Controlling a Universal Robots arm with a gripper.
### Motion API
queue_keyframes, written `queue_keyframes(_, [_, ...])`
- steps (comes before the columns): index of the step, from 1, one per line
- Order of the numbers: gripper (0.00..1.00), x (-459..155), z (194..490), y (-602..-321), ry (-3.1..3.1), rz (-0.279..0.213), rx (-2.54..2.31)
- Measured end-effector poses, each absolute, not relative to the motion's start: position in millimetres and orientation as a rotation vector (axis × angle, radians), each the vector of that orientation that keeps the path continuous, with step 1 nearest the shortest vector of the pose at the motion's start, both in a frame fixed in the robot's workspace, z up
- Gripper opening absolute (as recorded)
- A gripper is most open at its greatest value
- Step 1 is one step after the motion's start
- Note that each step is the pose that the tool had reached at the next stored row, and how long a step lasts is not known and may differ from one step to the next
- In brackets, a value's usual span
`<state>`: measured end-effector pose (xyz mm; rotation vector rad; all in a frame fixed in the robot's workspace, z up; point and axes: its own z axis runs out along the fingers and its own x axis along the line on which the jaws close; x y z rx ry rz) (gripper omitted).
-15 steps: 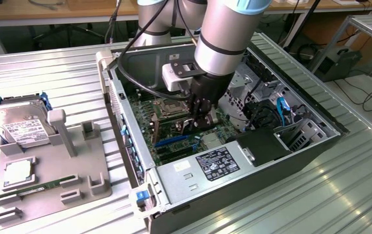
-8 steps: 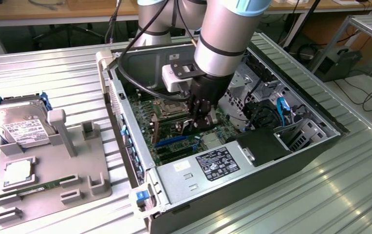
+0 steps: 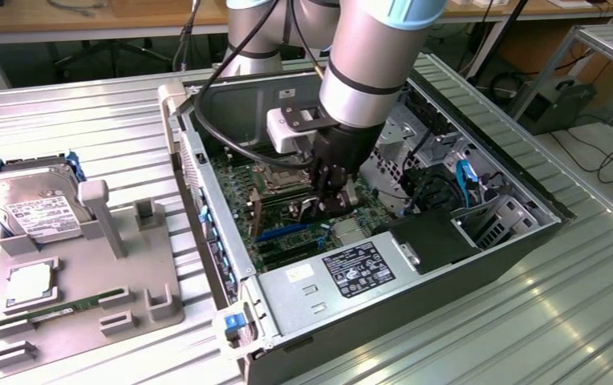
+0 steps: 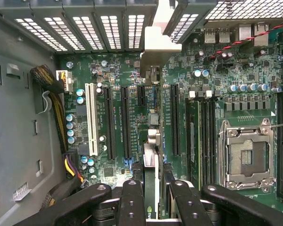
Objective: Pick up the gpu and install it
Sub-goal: 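Insert the gpu into the slot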
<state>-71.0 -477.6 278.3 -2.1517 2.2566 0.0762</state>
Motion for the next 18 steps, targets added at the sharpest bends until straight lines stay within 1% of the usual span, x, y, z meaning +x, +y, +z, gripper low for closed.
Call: queue_keyframes(18, [0.26,-71.0,273.6,-477.7,2.257,0.076,-2.152])
